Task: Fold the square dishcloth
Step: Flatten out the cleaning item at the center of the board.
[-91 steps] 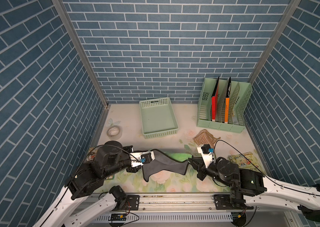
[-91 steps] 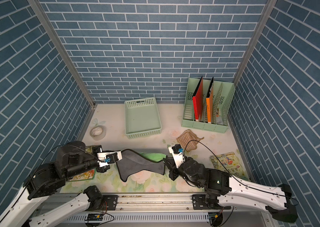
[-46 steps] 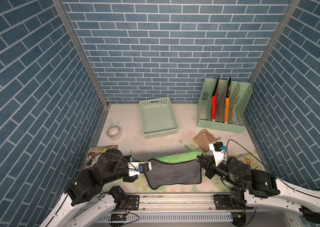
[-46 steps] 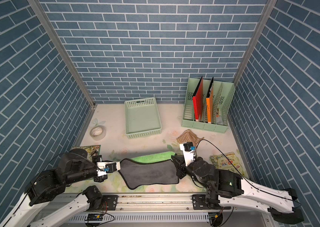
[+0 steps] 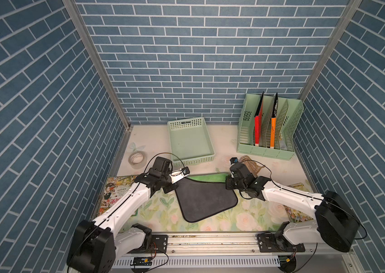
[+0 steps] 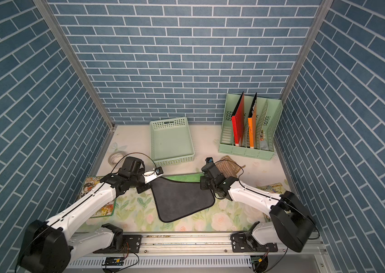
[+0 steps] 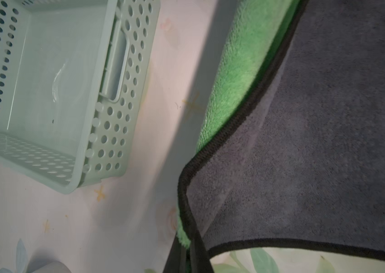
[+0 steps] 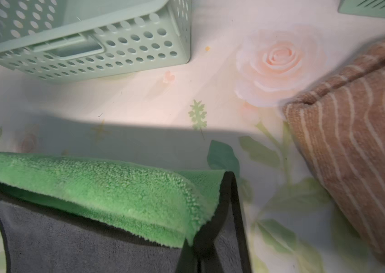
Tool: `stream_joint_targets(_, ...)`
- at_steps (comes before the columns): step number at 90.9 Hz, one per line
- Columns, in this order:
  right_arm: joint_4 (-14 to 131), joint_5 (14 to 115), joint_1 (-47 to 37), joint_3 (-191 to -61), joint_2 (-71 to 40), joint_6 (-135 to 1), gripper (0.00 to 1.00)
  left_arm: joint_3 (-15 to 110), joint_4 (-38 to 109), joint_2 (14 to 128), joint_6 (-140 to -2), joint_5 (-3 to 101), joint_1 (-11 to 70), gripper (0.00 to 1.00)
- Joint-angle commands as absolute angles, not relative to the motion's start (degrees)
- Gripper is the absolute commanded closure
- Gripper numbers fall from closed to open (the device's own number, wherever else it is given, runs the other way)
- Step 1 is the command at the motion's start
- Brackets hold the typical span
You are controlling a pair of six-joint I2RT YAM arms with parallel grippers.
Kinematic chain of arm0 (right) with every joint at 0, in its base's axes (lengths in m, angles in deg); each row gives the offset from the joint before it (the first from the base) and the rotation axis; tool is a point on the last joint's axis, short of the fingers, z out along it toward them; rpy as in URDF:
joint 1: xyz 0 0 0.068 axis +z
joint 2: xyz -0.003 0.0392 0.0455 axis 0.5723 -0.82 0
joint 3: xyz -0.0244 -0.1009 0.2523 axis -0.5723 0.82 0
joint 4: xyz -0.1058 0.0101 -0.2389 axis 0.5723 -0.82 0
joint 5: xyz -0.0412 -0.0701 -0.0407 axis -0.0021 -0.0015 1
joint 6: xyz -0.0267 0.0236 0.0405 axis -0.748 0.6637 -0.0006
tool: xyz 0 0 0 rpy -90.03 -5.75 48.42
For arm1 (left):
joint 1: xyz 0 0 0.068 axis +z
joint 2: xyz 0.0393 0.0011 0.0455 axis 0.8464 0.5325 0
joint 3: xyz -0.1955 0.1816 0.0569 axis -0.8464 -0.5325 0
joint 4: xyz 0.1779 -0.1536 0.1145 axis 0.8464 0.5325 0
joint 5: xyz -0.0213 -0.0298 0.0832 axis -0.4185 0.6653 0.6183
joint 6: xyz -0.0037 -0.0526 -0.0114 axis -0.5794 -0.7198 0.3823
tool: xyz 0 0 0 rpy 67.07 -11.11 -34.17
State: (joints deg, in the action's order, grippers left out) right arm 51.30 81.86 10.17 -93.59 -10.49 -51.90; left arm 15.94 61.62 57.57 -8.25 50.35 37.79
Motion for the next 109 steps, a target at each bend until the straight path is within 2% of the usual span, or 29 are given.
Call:
stream_joint_targets(1,55.80,79.30,7.20,-101.09,-17.62,-55.95,0.76,17.37,52.18,63.33,-9.52,54.92,39.09,0.69)
stream_joint_targets(5,55.67,78.82,6.36,-103.63,-20.68,-56.61,0.61,17.11,48.80,64.46,-10.63,57.68,39.17,0.58)
stream_joint_targets(12,54.88,78.89,5.90,-108.06,-24.22,-57.92,0.42,16.18,42.59,63.33,-12.41,61.31,39.84,0.55)
stream_joint_targets(20,53.88,79.30,5.87,-111.81,-25.47,-59.18,0.33,15.18,40.00,59.56,-13.60,61.58,40.83,0.52)
stream_joint_targets(26,53.40,79.58,5.85,-113.15,-24.60,-59.83,0.30,16.35,46.54,55.99,-13.28,57.30,40.74,0.52)
stream_joint_targets(33,53.23,79.68,5.79,-112.81,-22.57,-60.38,0.30,17.28,58.30,51.17,-11.63,48.42,39.47,0.51)
stream_joint_targets(44,54.57,75.13,6.30,-107.87,-18.73,-60.95,0.33,13.59,70.39,44.85,-6.25,42.77,31.73,0.50)
stream_joint_targets(59,56.08,70.82,10.56,-101.17,-18.65,-61.64,0.38,8.50,71.91,41.11,-7.79,34.25,22.12,0.51)
stream_joint_targets(72,57.48,67.84,11.86,-101.10,-22.24,-60.79,0.46,4.72,58.89,43.53,-13.10,40.40,13.98,0.54)
stream_joint_targets(86,58.32,66.88,13.42,-103.82,-26.51,-59.81,0.50,3.75,46.94,49.95,-16.43,46.26,10.64,0.58)
stream_joint_targets(109,56.84,66.85,14.26,-111.46,-34.94,-59.57,0.52,1.31,44.23,58.66,-15.76,55.11,3.28,0.58)
